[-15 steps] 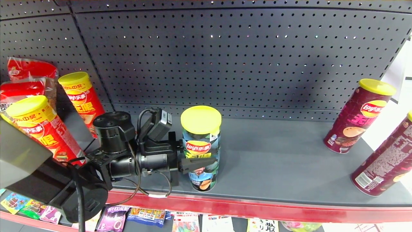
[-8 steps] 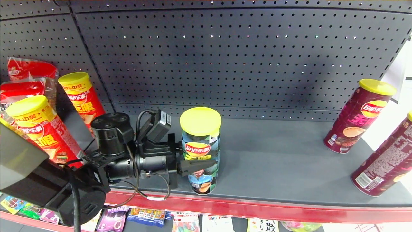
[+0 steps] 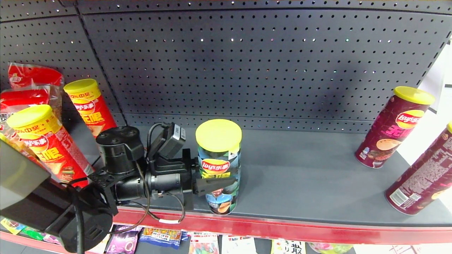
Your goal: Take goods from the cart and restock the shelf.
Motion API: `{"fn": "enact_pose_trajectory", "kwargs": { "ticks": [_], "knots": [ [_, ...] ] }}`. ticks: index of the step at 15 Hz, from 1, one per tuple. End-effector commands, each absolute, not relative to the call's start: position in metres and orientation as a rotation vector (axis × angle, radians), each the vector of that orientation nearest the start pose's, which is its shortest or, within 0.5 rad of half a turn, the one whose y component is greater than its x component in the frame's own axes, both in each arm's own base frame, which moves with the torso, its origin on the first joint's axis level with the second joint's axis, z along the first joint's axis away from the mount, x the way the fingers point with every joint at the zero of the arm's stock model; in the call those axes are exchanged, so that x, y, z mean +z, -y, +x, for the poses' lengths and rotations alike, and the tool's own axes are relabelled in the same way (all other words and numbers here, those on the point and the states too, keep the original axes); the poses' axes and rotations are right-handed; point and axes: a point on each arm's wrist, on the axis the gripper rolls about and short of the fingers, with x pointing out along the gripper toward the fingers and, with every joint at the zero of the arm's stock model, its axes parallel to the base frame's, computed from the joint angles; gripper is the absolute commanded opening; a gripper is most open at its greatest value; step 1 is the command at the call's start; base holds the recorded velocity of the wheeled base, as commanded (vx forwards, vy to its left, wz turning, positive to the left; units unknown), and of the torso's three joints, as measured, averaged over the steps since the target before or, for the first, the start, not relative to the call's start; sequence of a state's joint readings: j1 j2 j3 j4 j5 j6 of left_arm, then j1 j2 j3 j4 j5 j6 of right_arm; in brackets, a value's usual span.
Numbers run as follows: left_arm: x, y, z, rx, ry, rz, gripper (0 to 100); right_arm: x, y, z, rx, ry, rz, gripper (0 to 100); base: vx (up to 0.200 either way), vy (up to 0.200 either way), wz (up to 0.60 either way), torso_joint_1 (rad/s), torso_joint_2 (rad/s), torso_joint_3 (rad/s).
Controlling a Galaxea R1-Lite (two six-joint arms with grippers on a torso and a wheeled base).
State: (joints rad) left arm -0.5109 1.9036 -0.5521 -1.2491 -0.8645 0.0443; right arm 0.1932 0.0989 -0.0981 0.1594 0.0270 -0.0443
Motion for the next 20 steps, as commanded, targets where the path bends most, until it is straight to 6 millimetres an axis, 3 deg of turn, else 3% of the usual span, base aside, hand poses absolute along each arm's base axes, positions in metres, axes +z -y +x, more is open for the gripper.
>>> {"fn": "enact_pose_trajectory", "kwargs": {
  "ticks": [1,7,12,16,20],
  "knots": [
    [0.118,0.164,0.257,-1.371,-0.081,0.018,100,0.089,0.004,-0.022,0.224,-0.156,-0.058,0,0.000,0.000,0.00,0.000,0.00,0.000],
    [0.115,0.159,0.252,-1.361,-0.103,0.013,100,0.089,0.004,-0.022,0.224,-0.156,-0.058,0,0.000,0.000,0.00,0.000,0.00,0.000],
    [0.103,0.128,0.234,-1.291,-0.111,-0.011,100,0.089,0.004,-0.022,0.222,-0.155,-0.056,0,0.000,0.000,0.00,0.000,0.00,0.000],
    [0.099,0.110,0.203,-1.239,-0.132,-0.057,100,0.089,0.004,-0.022,0.222,-0.156,-0.058,0,0.000,0.000,0.00,0.000,0.00,0.000],
    [0.117,0.088,0.190,-1.165,-0.056,-0.046,100,0.089,0.004,-0.022,0.222,-0.157,-0.058,0,0.000,0.000,0.00,0.000,0.00,0.000]
  ]
}}
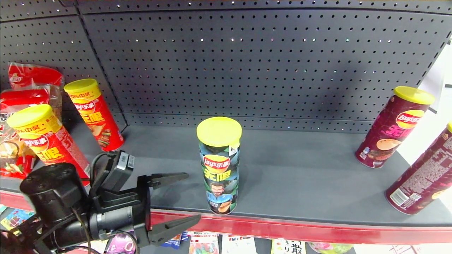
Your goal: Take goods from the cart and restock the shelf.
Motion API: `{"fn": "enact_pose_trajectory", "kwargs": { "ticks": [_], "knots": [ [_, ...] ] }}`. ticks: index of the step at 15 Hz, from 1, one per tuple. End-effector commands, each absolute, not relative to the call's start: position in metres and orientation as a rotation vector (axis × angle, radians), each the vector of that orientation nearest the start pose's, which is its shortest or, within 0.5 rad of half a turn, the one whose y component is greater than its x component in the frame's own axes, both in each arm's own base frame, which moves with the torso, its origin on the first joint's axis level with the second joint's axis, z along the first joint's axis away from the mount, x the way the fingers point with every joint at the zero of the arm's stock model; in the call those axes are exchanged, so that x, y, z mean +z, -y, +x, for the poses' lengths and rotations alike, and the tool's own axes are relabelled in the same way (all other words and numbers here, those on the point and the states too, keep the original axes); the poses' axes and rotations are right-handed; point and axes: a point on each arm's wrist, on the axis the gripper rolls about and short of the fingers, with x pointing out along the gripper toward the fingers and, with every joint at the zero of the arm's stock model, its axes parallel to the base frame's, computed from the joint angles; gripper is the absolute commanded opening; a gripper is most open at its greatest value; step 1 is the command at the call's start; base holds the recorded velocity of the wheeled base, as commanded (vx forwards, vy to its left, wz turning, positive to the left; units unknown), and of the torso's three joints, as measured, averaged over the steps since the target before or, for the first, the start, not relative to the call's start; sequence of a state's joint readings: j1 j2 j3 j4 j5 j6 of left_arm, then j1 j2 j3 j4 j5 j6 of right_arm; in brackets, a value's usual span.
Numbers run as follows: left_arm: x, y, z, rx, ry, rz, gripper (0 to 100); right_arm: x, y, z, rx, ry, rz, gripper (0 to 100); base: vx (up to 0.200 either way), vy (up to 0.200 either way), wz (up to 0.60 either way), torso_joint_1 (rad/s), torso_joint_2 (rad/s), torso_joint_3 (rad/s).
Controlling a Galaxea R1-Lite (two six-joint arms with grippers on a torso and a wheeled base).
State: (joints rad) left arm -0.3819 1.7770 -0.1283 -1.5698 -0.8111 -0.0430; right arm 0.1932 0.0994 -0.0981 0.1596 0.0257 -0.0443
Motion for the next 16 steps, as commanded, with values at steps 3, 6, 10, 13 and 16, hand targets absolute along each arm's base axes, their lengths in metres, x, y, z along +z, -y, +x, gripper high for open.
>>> {"fn": "enact_pose_trajectory", "kwargs": {
  "ticks": [3,6,10,13,16],
  "knots": [
    [0.135,0.079,0.176,-1.100,0.008,-0.068,100,0.089,0.004,-0.022,0.221,-0.157,-0.059,0,0.000,0.000,0.00,0.000,0.00,0.000],
    [0.139,0.069,0.152,-1.050,0.032,-0.071,100,0.089,0.004,-0.022,0.207,-0.158,-0.059,0,0.000,0.000,0.00,0.000,0.00,0.000],
    [0.157,0.060,0.128,-1.018,0.124,-0.055,100,0.089,0.004,-0.022,0.206,-0.158,-0.059,0,0.000,0.000,0.00,0.000,0.00,0.000],
    [0.184,0.039,0.146,-0.843,0.229,-0.012,100,0.089,0.004,-0.022,0.206,-0.158,-0.059,0,0.000,0.000,0.00,0.000,0.00,0.000],
    [0.200,0.010,0.160,-0.624,0.273,0.068,100,0.089,0.004,-0.022,0.203,-0.159,-0.061,0,0.000,0.000,0.00,0.000,0.00,0.000]
  ]
}}
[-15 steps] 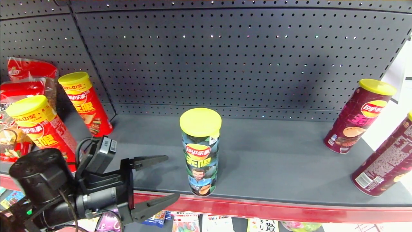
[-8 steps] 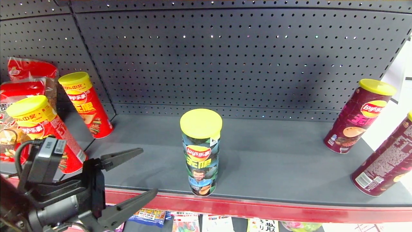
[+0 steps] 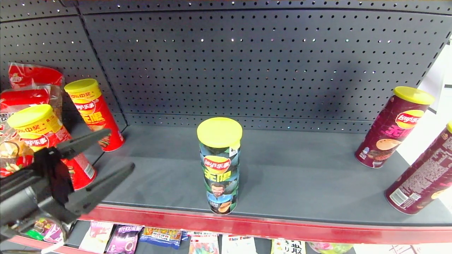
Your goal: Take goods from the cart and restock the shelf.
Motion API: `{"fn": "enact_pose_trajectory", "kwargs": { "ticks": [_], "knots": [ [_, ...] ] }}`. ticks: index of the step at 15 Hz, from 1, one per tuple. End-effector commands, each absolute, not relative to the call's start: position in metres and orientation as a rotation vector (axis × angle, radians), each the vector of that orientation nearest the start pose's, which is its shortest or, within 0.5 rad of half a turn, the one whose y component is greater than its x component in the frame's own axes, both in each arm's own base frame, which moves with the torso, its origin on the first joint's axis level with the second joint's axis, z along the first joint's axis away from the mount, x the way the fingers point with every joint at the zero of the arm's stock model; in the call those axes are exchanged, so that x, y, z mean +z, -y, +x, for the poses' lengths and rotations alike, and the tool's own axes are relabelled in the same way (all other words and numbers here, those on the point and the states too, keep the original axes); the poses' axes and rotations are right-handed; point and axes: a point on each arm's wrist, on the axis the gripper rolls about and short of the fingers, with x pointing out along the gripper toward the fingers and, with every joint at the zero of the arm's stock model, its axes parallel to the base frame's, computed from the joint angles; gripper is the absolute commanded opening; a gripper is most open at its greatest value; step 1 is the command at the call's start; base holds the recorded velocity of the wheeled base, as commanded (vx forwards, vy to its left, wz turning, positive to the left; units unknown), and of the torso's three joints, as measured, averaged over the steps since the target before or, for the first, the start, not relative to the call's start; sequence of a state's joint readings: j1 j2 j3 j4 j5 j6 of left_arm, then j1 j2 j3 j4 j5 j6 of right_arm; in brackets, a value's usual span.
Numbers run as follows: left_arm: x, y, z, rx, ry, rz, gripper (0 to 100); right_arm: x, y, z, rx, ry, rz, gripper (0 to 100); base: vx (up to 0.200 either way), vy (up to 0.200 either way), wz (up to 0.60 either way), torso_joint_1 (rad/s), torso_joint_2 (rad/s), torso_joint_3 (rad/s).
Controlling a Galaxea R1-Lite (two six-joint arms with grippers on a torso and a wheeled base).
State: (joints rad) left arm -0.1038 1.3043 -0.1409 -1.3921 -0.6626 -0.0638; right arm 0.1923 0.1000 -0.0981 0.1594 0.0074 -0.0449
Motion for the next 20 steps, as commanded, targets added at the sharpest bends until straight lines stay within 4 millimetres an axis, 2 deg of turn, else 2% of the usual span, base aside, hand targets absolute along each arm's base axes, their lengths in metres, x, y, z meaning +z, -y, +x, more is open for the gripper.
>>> {"fn": "enact_pose_trajectory", "kwargs": {
  "ticks": [1,3,4,5,7,8,9,11,12,13,15,18,20],
  "knots": [
    [0.202,0.004,0.164,-0.514,0.267,0.081,100,0.089,0.004,-0.022,0.204,-0.159,-0.059,0,0.000,0.000,0.00,0.000,0.00,0.000],
    [0.202,0.000,0.172,-0.203,0.213,0.087,100,0.089,0.004,-0.022,0.203,-0.161,-0.061,0,0.000,0.000,0.00,0.000,0.00,0.000],
    [0.203,0.003,0.172,-0.138,0.195,0.092,100,0.089,0.004,-0.022,0.203,-0.161,-0.059,0,0.000,0.000,0.00,0.000,0.00,0.000],
    [0.210,0.018,0.166,-0.066,0.171,0.070,100,0.089,0.004,-0.022,0.204,-0.161,-0.059,0,0.000,0.000,0.00,0.000,0.00,0.000],
    [0.221,0.027,0.143,-0.106,0.074,0.069,100,0.089,0.004,-0.022,0.203,-0.161,-0.059,0,0.000,0.000,0.00,0.000,0.00,0.000],
    [0.224,0.024,0.125,-0.111,-0.012,0.082,100,0.089,0.004,-0.022,0.203,-0.158,-0.059,0,0.000,0.000,0.00,0.000,0.00,0.000],
    [0.229,0.020,0.096,-0.147,-0.091,0.100,100,0.089,0.004,-0.022,0.204,-0.156,-0.059,0,0.000,0.000,0.00,0.000,0.00,0.000],
    [0.229,0.009,0.032,-0.254,-0.244,0.140,100,0.089,0.004,-0.022,0.206,-0.156,-0.060,0,0.000,0.000,0.00,0.000,0.00,0.000],
    [0.222,-0.001,0.002,-0.283,-0.312,0.158,100,0.089,0.004,-0.022,0.206,-0.158,-0.060,0,0.000,0.000,0.00,0.000,0.00,0.000],
    [0.213,-0.008,-0.018,-0.298,-0.327,0.175,100,0.089,0.004,-0.022,0.207,-0.158,-0.060,0,0.000,0.000,0.00,0.000,0.00,0.000],
    [0.188,-0.018,-0.044,-0.261,-0.317,0.218,100,0.089,0.004,-0.022,0.207,-0.156,-0.060,0,0.000,0.000,0.00,0.000,0.00,0.000],
    [0.153,-0.022,-0.053,-0.216,-0.298,0.231,100,0.089,0.004,-0.022,0.196,-0.158,-0.060,0,0.000,0.000,0.00,0.000,0.00,0.000],
    [0.137,-0.020,-0.046,-0.219,-0.260,0.224,100,0.089,0.004,-0.022,0.190,-0.156,-0.060,0,0.000,0.000,0.00,0.000,0.00,0.000]
  ]
}}
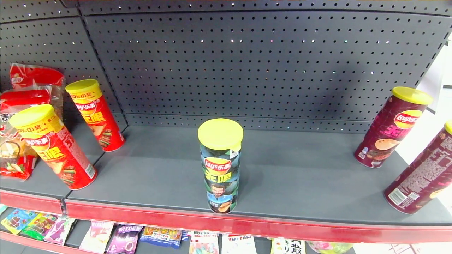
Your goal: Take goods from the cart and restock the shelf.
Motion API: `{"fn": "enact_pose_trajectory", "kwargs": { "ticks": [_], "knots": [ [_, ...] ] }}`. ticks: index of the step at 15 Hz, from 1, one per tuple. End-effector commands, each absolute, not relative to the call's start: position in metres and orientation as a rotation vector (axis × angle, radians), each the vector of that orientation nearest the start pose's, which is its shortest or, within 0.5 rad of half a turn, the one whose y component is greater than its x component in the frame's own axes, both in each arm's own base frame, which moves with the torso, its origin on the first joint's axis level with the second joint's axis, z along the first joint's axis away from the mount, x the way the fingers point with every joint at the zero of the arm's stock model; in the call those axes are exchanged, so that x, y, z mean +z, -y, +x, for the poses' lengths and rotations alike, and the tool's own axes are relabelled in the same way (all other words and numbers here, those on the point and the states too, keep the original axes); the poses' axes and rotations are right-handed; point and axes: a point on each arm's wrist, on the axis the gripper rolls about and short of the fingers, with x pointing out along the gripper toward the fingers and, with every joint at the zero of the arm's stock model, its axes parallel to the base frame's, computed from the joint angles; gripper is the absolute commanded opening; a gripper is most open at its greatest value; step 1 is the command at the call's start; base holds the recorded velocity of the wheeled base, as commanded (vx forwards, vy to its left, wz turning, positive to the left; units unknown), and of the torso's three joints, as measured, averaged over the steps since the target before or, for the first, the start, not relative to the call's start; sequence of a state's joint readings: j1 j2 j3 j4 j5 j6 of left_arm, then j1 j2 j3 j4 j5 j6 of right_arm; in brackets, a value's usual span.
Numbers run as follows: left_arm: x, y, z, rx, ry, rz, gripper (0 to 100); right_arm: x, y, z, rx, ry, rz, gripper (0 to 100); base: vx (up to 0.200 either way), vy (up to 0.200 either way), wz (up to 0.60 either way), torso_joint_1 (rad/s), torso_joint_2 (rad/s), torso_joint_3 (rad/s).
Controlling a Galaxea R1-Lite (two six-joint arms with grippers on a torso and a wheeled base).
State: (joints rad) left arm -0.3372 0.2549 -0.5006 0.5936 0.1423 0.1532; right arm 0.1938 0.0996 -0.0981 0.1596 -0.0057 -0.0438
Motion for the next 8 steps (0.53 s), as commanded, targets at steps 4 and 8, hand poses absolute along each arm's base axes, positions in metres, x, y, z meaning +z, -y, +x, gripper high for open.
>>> {"fn": "enact_pose_trajectory", "kwargs": {
  "ticks": [4,8],
  "knots": [
    [0.123,-0.016,-0.034,-0.182,-0.230,0.207,100,0.089,0.005,-0.022,0.164,-0.155,-0.062,0,0.000,0.000,0.00,0.000,0.00,0.000],
    [0.102,-0.003,-0.037,0.256,-0.307,0.079,100,0.089,0.006,-0.022,0.127,-0.152,-0.099,0,0.000,0.000,0.00,0.000,0.00,0.000]
  ]
}}
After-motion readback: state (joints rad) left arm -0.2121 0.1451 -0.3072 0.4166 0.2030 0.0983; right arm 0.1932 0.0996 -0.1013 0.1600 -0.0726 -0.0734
